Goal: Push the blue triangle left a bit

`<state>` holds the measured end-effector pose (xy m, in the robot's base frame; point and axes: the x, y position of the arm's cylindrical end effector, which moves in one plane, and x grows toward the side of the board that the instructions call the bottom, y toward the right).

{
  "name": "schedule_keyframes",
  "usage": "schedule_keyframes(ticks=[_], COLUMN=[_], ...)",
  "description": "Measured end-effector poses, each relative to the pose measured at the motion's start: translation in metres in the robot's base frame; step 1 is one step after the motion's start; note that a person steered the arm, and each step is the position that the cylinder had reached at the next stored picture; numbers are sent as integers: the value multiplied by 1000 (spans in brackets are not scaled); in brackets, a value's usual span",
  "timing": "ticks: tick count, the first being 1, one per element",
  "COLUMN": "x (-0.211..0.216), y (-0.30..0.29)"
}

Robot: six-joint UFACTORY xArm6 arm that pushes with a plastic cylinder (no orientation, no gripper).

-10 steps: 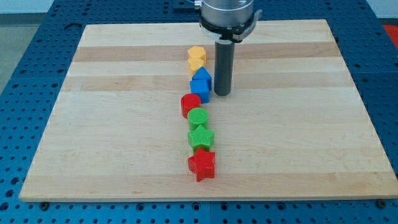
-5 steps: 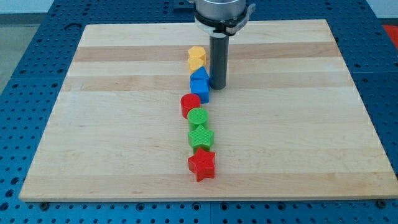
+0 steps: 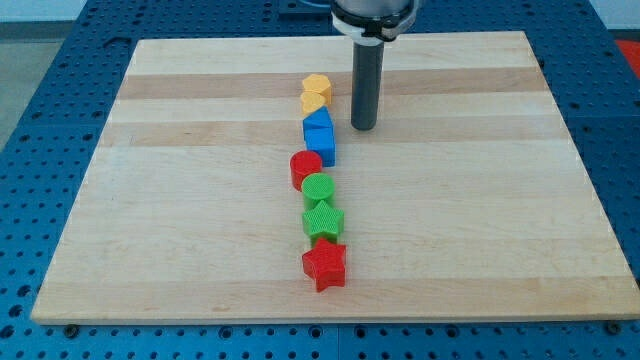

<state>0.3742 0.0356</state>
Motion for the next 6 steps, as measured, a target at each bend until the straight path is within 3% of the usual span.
schedule_keyframes(ticks=[4,6], x=[0,0], y=[-41,-6])
